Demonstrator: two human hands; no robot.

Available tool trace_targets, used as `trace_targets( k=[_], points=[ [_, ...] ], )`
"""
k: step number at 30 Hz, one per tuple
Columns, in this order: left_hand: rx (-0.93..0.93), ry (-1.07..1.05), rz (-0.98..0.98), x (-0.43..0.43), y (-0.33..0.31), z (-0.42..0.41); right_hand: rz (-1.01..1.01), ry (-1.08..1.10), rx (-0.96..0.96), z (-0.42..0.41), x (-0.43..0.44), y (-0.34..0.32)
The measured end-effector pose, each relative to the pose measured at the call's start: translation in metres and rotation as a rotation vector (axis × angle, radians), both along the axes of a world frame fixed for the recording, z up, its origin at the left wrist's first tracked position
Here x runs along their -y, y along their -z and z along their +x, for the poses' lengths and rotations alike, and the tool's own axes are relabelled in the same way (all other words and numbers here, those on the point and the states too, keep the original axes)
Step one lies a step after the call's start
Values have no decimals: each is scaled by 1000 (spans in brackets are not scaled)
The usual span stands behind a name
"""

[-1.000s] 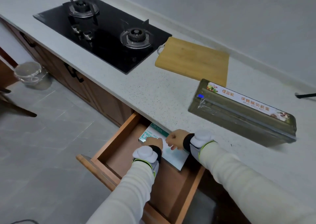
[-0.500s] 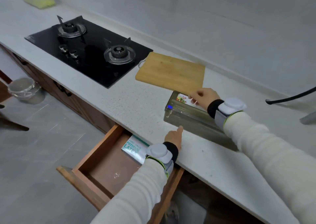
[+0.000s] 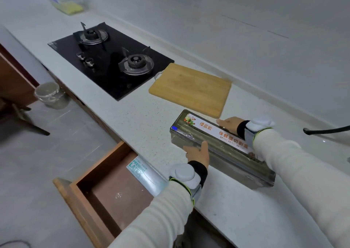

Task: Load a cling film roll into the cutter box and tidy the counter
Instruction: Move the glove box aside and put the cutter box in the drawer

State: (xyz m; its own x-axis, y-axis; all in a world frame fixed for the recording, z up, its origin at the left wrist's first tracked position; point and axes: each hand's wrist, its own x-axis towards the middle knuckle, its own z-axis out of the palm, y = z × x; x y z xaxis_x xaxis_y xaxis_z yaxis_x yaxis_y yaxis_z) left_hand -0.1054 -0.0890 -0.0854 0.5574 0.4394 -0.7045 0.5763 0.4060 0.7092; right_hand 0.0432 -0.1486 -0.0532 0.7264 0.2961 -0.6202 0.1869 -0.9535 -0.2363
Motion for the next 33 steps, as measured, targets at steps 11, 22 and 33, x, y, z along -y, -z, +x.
trace_targets(
  k=[11,22,33],
  points=[
    [-52,-94,243,-11,-2,3,33,25,-80,7,-4,11],
    [-37,-88,-79,1,-6,-3,36,31,-141,11,7,19],
    [2,-80,-87,-1,-8,-9,43,-20,-184,-10,-14,13]
  ],
)
